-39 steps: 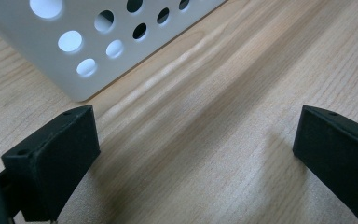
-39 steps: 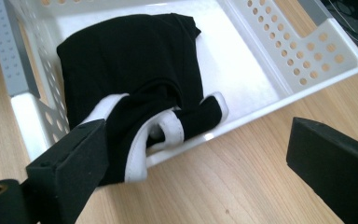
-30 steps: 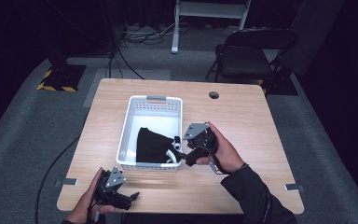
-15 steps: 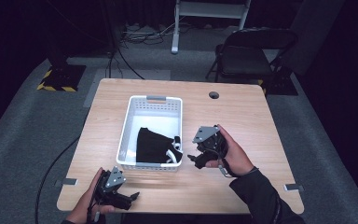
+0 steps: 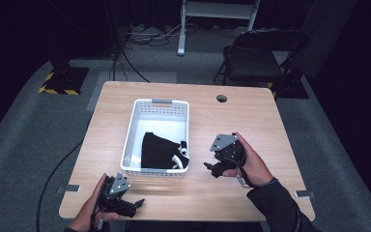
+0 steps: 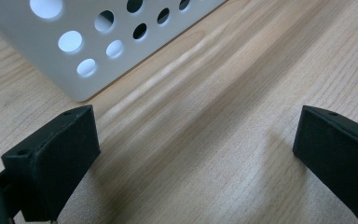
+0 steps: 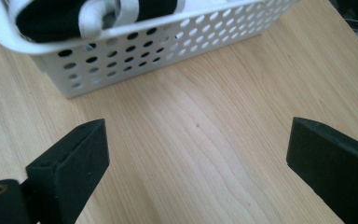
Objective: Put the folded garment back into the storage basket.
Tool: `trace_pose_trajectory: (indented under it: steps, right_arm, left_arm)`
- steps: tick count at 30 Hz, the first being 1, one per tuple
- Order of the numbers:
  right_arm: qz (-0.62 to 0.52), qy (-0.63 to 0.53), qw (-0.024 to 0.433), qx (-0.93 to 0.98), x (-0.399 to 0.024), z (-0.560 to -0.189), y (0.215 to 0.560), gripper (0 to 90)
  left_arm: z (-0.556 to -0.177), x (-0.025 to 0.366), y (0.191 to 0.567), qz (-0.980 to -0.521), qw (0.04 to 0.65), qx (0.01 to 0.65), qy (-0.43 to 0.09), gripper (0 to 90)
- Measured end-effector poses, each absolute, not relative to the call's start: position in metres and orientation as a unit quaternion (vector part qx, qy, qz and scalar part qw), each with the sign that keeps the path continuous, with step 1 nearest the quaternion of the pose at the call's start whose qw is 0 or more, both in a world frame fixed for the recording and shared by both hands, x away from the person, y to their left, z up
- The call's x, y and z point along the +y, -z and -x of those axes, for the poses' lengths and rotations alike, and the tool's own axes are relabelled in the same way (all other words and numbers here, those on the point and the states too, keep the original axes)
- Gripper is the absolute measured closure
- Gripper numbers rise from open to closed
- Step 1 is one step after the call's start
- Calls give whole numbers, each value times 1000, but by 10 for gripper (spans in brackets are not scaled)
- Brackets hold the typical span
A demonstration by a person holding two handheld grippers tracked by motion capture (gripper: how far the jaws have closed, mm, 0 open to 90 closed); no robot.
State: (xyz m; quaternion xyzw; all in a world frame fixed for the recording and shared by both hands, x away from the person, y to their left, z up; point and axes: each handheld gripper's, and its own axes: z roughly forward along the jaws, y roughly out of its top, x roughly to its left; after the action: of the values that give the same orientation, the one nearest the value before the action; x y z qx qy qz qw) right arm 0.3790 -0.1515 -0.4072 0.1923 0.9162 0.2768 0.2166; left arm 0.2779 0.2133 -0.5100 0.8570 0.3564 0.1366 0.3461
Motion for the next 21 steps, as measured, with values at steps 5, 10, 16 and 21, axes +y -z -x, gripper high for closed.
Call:
trace_pose_trajectory:
  steps: [5,10,16,21]
  right_arm:
    - [-200,-264,224,917,-163,-377,413,63]
    - [-204,-259,230,916,-172,-376,419,63]
    - [-210,-249,234,916,-184,-375,430,63]
    - [-219,-247,238,913,-194,-374,437,63]
  left_arm:
    - [-278,213,510,-857,346,356,-137,2]
    - [-278,213,510,-857,346,356,-137,2]
    - [-278,213,510,-857,346,356,-137,2]
    - [-278,213,510,-857,346,357,-137,2]
